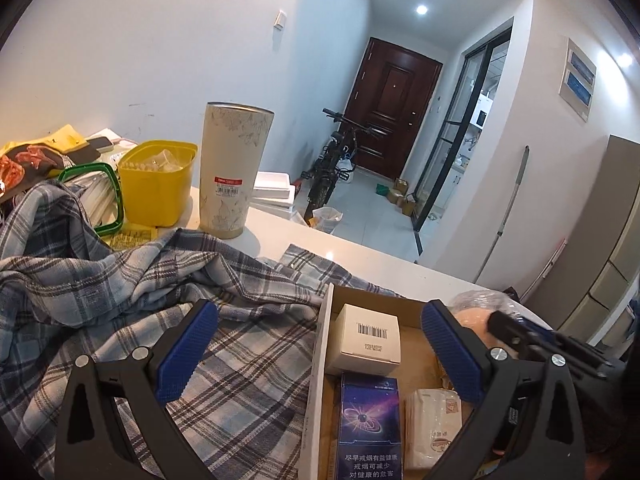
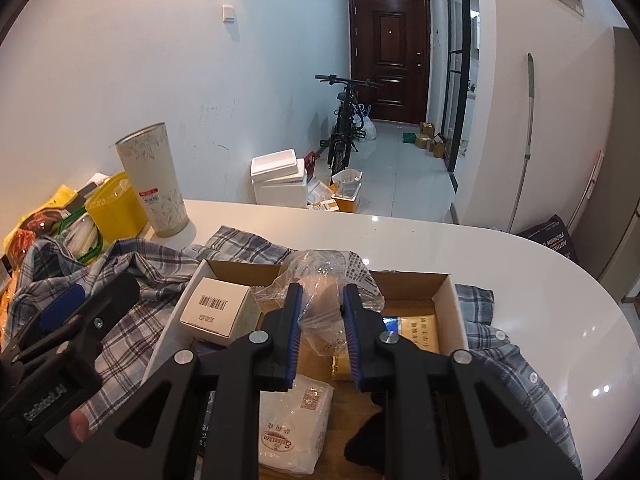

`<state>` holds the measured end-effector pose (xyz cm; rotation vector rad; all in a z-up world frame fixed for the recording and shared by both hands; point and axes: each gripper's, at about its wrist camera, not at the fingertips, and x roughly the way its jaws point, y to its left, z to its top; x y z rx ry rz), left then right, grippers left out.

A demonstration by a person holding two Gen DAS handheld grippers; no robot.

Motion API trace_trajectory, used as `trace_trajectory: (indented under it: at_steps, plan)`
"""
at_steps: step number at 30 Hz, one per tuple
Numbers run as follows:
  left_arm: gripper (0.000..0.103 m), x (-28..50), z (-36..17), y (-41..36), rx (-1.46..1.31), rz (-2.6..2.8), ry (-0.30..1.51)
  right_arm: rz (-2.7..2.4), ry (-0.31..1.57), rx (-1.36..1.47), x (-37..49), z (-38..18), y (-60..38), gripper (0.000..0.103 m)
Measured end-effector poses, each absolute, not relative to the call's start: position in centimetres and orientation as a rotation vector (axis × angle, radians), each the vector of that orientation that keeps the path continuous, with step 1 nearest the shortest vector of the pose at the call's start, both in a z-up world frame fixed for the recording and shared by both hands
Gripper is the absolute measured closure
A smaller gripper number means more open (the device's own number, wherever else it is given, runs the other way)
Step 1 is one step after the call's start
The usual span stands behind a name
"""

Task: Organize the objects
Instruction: 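Lower the plastic-wrapped bun into the box and open the right gripper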

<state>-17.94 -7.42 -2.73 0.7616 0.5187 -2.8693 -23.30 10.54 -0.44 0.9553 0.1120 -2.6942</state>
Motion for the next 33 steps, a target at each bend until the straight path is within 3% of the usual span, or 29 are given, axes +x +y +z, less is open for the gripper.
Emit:
trace_trajectory:
  at_steps: [12,14,15,16,18,24,33]
  plan:
    - [0.0,-18.0,-2.9,-7.4,0.777,-2.86,0.532,-2.649,0.142,1.047,-25.2,-3.0,8.5,0.083]
    - [0.0,-17.9,-2.8,-7.4,0.776,-2.861,0.535,-2.644,0.182,1.073,-25.3,-3.2,8.3,0.078]
    - [0.0,-17.9,-2.8,-7.4,0.771,-2.861,0.535,-2.649,0.19,1.084,-25.3,-3.1,8.5,0.066]
    - [0.0,-17.8,-2.7,-7.4,0.761,-2.858,0.533,-2.657,0.183,1.088,-25.2,-3.0,8.8,0.038]
    - [0.0,-17.3,-2.0,-7.4,0.703,-2.841,0.516,-2.697,0.128,1.052,-24.6,-2.1,9.9,0.015]
    - [0.0,-14.3,2.3,-5.9,0.422,-2.932,0.378,-2.74,-0.027,0.967,-22.3,1.9,14.2,0.015]
    - [0.0,-9.7,7.0,-2.5,0.337,-3.076,0.175,-2.773,-0.055,0.756,-15.1,7.7,18.7,0.006]
